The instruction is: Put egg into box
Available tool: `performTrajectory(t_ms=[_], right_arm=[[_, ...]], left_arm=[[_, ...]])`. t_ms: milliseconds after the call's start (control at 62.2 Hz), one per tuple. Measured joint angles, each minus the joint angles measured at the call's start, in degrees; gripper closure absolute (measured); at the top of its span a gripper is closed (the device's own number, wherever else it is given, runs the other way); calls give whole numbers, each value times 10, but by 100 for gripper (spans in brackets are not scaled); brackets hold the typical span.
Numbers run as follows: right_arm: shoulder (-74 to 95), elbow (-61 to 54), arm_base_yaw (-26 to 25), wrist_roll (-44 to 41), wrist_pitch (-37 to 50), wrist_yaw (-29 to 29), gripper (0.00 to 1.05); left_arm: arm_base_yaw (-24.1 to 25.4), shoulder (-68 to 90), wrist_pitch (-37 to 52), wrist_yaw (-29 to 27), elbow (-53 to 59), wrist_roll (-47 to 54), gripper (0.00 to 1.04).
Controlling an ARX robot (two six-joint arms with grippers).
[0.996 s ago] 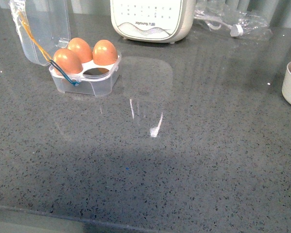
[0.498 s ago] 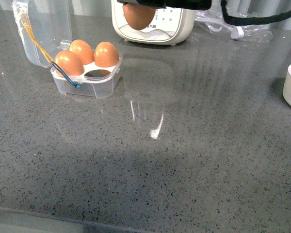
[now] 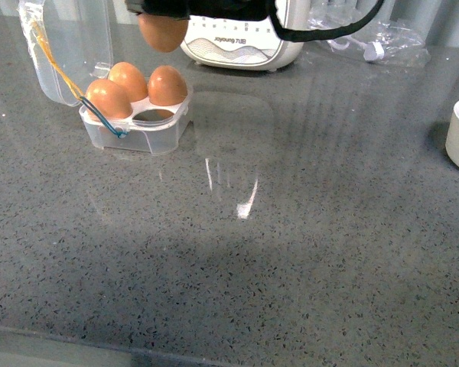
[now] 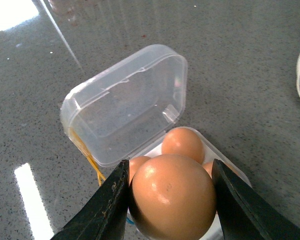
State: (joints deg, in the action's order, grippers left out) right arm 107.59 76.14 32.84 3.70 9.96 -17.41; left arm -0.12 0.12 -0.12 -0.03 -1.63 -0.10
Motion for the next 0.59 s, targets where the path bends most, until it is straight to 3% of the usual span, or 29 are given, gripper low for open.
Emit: performTrajectory(t_ms=[594], right_arm=[[37, 1, 15, 3, 5, 32, 63]], left_arm=[[0, 0, 0, 0, 0, 0, 7]])
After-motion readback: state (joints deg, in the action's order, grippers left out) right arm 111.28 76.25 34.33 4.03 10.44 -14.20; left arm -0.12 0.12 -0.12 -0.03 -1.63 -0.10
